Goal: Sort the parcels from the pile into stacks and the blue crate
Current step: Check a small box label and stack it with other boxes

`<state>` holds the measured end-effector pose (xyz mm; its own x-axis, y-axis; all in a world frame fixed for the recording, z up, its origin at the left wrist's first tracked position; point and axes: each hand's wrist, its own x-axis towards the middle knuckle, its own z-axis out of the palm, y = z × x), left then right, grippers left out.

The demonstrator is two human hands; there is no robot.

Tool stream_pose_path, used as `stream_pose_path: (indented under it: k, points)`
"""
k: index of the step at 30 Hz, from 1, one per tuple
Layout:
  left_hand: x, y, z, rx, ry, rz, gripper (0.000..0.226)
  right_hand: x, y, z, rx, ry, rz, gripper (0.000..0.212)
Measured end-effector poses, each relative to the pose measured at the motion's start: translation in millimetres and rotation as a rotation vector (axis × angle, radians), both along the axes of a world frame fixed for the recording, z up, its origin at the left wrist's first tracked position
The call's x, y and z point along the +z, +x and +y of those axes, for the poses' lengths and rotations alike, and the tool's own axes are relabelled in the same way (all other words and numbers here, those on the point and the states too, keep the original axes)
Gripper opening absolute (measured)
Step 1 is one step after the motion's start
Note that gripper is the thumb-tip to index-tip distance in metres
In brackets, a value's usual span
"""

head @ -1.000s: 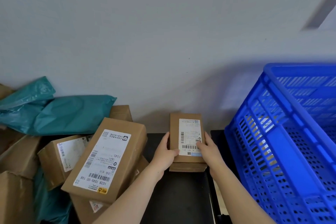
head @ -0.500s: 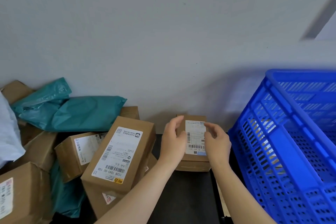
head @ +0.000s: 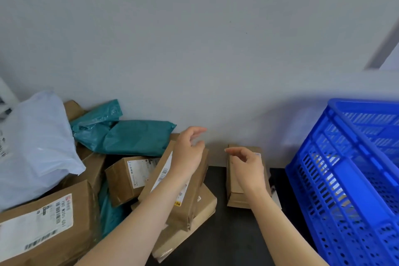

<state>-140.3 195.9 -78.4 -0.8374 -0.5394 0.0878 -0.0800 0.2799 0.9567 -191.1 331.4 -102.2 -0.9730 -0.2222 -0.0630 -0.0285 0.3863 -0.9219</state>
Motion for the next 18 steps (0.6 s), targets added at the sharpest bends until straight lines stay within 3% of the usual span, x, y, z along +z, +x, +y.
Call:
stream_pose_path:
  k: [8, 18]
  points:
    - [-8.9, 39.0, -49.0, 0.089, 0.029, -0.163, 0.042, -6.4, 23.0, -22.4, 0.086, 0.076, -0.116, 0.025]
    - [-21.5, 64.5, -64.1, 0.022, 0.268, -0.400, 0.059, -5.2, 54.5, -39.7, 0.270, 0.164, -0.435, 0.049]
